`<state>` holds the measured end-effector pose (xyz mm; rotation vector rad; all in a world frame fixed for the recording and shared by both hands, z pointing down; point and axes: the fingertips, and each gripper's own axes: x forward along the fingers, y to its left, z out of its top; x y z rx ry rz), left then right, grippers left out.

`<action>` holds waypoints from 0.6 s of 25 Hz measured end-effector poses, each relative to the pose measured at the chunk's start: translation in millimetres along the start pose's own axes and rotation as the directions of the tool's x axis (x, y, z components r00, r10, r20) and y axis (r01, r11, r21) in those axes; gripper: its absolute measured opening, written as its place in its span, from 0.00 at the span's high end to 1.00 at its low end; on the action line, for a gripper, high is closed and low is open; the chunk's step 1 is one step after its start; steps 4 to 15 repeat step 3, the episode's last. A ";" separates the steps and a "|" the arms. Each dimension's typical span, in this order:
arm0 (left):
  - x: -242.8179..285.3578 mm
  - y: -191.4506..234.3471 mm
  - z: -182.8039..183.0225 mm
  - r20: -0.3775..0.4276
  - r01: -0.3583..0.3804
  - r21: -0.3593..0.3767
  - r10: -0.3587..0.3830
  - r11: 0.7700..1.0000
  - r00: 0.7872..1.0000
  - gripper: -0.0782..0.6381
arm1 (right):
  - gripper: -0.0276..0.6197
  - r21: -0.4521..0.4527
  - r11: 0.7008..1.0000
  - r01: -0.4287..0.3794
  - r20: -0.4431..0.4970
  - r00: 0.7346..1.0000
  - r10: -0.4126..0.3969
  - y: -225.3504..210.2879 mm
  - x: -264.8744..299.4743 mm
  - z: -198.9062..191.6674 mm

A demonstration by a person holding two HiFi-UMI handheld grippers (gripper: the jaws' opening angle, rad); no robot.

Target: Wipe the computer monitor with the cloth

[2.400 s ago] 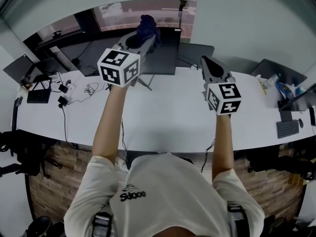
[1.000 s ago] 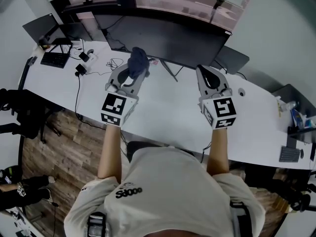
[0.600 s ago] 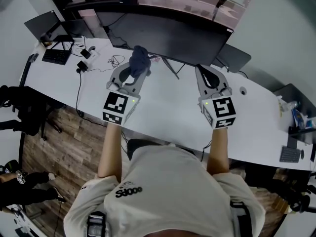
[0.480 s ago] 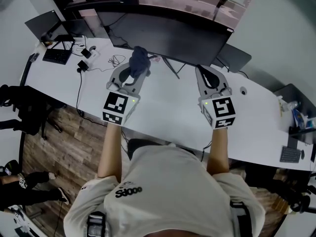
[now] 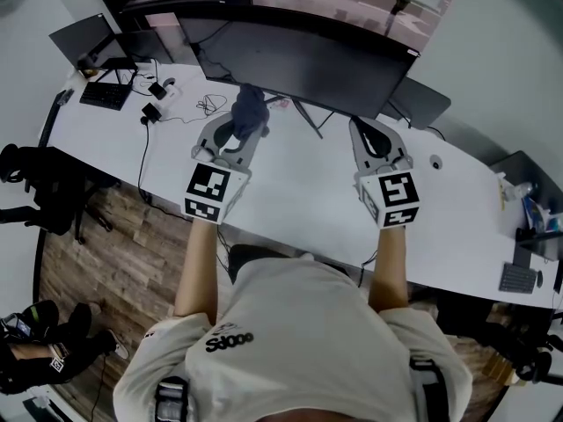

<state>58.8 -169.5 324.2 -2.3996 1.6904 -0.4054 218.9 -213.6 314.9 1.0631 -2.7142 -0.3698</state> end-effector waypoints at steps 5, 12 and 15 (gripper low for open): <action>0.1 -0.4 0.4 -0.002 -0.003 0.003 0.003 1.000 1.000 0.77 | 0.95 0.004 1.000 -0.001 -0.001 1.000 0.001 -0.2 0.3 -1.6; 0.1 -0.4 0.4 -0.002 -0.003 0.003 0.003 1.000 1.000 0.77 | 0.95 0.004 1.000 -0.001 -0.001 1.000 0.001 -0.2 0.3 -1.6; 0.1 -0.4 0.4 -0.002 -0.003 0.003 0.003 1.000 1.000 0.77 | 0.95 0.004 1.000 -0.001 -0.001 1.000 0.001 -0.2 0.3 -1.6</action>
